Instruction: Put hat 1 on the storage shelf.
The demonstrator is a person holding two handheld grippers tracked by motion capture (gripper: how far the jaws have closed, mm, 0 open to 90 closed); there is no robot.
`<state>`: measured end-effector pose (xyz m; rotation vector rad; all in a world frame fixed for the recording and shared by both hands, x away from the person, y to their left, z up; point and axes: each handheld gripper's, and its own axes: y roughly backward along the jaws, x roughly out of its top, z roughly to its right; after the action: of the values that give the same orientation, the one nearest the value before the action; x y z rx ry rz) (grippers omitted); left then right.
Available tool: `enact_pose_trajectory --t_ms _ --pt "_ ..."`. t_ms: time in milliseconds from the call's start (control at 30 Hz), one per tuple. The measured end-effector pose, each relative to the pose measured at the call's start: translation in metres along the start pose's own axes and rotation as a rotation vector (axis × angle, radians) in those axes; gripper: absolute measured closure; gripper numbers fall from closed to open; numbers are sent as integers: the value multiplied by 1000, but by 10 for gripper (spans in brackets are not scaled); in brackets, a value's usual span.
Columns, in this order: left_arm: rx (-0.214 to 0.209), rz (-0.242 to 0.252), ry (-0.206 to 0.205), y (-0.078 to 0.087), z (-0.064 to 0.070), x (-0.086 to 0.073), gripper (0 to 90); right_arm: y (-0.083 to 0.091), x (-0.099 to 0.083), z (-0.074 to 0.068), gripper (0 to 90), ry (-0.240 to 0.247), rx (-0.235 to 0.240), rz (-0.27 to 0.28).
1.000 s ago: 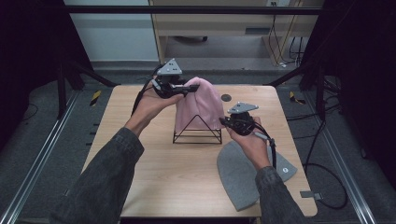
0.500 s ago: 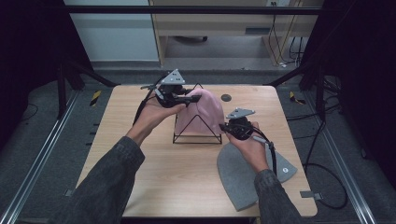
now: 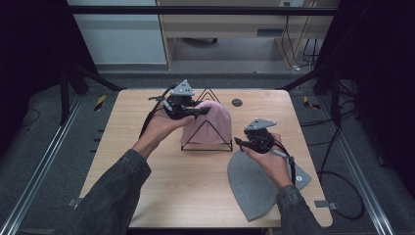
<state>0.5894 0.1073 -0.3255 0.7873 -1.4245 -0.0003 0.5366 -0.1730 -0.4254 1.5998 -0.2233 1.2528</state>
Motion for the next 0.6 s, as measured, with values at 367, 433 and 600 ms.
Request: enact_pose_trajectory --t_ms 367,433,600 --pt "-8 -53 18 -2 3 -8 670 12 -17 22 442 -37 -63 -46" --pt "-7 -61 13 -3 4 -9 665 12 -22 26 441 -50 -72 -62" --pt "-4 -38 21 1 7 -8 587 12 -27 29 436 -57 -76 -72"
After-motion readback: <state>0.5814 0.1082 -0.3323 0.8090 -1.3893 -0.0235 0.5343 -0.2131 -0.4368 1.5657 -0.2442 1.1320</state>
